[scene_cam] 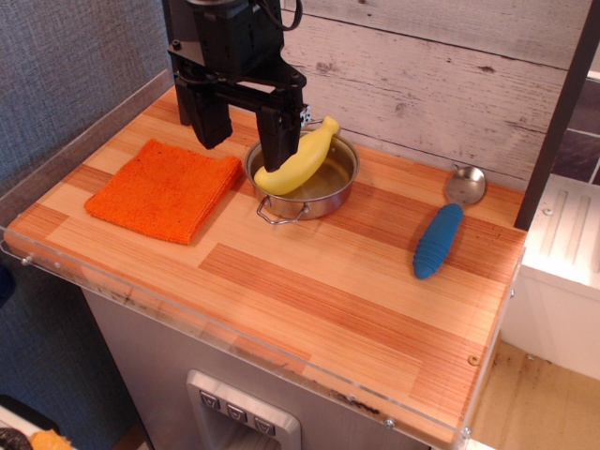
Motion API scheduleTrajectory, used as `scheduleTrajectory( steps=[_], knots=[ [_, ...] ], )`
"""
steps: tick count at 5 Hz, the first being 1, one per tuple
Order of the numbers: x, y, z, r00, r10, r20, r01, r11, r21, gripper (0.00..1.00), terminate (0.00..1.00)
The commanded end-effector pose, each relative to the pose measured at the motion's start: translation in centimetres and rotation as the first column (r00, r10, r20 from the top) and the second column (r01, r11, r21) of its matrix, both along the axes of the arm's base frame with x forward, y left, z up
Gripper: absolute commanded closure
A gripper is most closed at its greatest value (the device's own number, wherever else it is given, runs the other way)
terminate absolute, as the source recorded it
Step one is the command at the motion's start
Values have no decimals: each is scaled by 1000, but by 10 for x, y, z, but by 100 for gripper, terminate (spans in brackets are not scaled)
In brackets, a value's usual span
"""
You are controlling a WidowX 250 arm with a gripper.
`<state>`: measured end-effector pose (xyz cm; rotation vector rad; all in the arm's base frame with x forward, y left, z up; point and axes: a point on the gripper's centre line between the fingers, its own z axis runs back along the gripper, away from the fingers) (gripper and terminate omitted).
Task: Place the orange towel on the bottom right side of the table
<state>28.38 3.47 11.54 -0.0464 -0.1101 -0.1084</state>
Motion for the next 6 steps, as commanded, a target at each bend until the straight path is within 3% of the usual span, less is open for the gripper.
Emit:
scheduleTrajectory(
  steps=[1,3,4,6],
  knots=[
    [0,0,0,1000,0,0,0,1000,0,0,0],
    [-18,59,7,996,53,72,-54,998,13,0,0],
    [-15,91,-7,993,92,74,-97,993,67,0,0],
    [10,120,-47,984,165,62,-169,982,83,0,0]
  ],
)
